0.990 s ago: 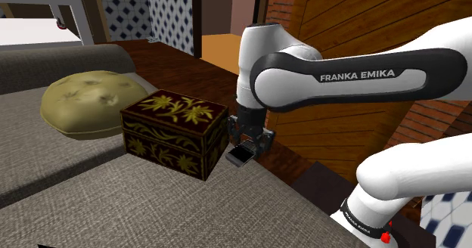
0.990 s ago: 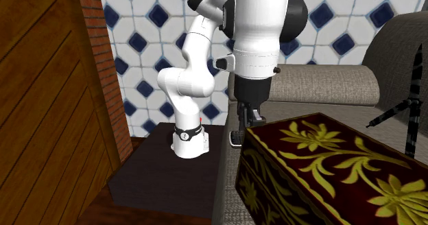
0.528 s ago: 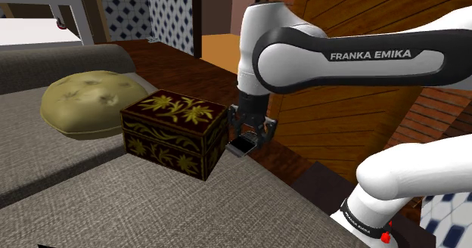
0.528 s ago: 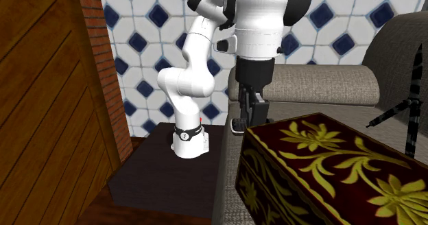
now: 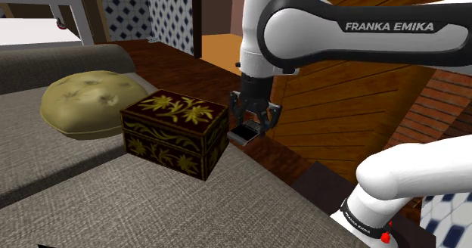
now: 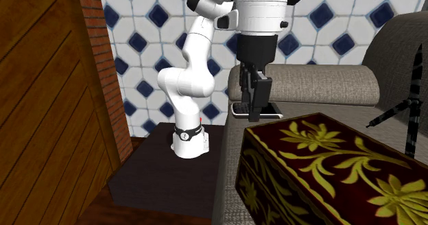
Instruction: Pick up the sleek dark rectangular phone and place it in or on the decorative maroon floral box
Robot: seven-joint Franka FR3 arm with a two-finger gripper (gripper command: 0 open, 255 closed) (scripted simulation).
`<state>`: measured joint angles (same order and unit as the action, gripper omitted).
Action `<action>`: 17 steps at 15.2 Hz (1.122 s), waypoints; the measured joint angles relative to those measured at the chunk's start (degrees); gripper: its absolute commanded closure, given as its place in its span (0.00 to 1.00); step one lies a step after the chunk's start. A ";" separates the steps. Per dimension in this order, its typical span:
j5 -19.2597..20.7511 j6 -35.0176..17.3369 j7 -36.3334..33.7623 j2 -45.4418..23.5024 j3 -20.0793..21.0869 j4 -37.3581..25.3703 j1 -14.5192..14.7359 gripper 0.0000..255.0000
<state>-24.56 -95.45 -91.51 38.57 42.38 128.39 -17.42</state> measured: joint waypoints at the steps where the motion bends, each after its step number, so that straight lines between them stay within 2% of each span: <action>1: 0.20 0.62 -0.01 -0.06 -0.24 -0.65 -0.08 1.00; 17: 3.25 11.86 -1.44 -2.77 -3.18 -14.25 -1.65 1.00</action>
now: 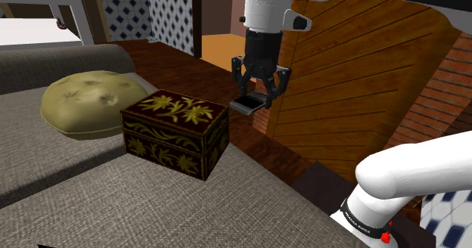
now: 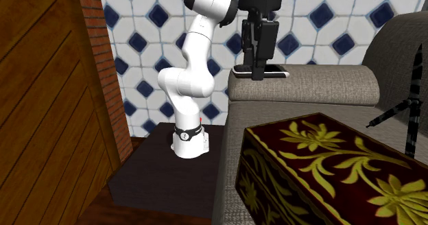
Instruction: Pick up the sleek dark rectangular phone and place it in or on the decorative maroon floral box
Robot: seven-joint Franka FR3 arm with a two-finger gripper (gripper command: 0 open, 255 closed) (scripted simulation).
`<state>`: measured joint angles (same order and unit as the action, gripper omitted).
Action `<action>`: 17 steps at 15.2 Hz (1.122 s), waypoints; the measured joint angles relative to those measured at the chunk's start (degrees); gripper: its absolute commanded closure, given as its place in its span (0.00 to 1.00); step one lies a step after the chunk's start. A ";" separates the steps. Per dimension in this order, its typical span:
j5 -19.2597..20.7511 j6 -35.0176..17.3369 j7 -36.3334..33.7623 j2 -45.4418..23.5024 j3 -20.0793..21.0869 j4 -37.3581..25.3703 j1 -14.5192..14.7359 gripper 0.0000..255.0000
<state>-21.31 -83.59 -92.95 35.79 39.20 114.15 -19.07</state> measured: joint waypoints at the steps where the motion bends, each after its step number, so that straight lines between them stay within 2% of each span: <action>1: 0.13 0.72 -0.13 -0.16 -0.14 -0.86 -0.06 1.00; 4: 0.79 1.68 -0.89 -2.01 0.60 -3.76 -0.86 1.00; 8: 4.10 0.04 -5.01 -11.19 7.31 -11.46 -4.85 1.00; 11: 9.26 -1.54 -10.03 -20.44 14.83 -17.87 -8.16 1.00; 13: 15.92 -1.61 -15.69 -29.77 21.87 -23.95 -9.66 1.00; 14: 20.72 -1.13 -19.24 -35.50 25.00 -27.20 -9.08 1.00; 15: 25.91 -0.28 -22.97 -41.42 27.14 -30.59 -6.94 1.00; 16: 30.26 1.14 -25.70 -46.10 27.59 -34.07 -3.98 1.00; 17: 35.14 3.48 -28.37 -51.68 27.03 -39.33 0.90 1.00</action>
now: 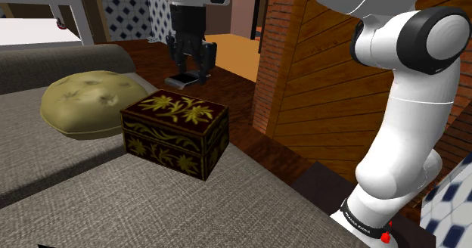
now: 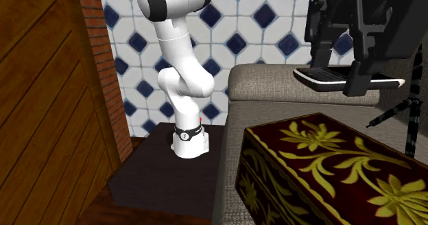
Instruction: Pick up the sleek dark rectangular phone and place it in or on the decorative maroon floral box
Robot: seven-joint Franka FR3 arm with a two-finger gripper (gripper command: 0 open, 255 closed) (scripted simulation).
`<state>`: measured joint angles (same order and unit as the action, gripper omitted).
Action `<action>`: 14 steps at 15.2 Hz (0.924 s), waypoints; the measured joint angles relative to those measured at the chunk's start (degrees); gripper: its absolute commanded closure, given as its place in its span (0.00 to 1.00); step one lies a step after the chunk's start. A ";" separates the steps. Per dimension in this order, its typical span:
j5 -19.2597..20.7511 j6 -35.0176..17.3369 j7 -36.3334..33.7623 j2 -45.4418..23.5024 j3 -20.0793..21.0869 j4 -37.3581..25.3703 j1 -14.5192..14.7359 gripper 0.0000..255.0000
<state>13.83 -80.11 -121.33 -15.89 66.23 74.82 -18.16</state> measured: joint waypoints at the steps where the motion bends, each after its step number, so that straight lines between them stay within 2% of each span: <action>1: 2.72 0.65 -1.24 -2.95 -1.06 -2.28 2.96 1.00; 4: 3.25 -1.65 -1.52 -3.47 -1.37 -0.09 2.74 1.00; 14: 0.99 -10.72 -0.79 -0.85 -0.38 10.86 -2.04 1.00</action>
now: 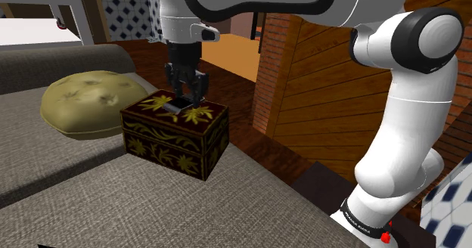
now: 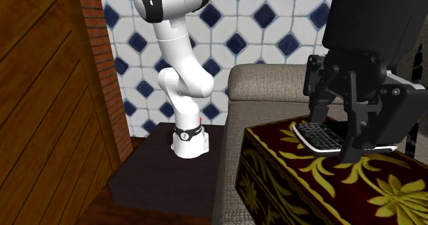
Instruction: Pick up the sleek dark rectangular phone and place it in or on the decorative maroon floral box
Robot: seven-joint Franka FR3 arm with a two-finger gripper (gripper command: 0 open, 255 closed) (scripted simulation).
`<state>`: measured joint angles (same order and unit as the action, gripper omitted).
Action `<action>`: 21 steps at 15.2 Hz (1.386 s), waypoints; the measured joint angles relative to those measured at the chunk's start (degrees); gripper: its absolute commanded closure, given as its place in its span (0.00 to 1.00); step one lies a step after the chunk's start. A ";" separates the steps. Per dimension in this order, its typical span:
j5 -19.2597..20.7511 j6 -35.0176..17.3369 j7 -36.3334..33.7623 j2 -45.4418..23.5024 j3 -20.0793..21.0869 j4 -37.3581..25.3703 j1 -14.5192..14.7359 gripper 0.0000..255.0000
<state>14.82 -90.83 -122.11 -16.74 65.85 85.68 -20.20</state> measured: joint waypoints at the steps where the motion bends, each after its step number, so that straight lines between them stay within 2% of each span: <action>1: -0.14 -0.64 0.08 0.17 0.05 0.75 -0.32 1.00; 7: -0.25 -1.08 0.14 0.30 0.09 1.25 -0.54 1.00; 8: -0.25 -1.08 0.14 0.30 0.09 1.25 -0.54 0.00; 14: -0.25 -1.08 0.14 0.30 0.09 1.25 -0.53 0.00; 19: 1.30 6.11 -0.37 -1.51 -0.51 -7.31 2.89 0.00; 21: 2.14 7.25 -0.76 -2.49 -0.90 -9.03 4.15 0.00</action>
<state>16.95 -83.58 -122.87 -19.23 64.95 76.65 -16.05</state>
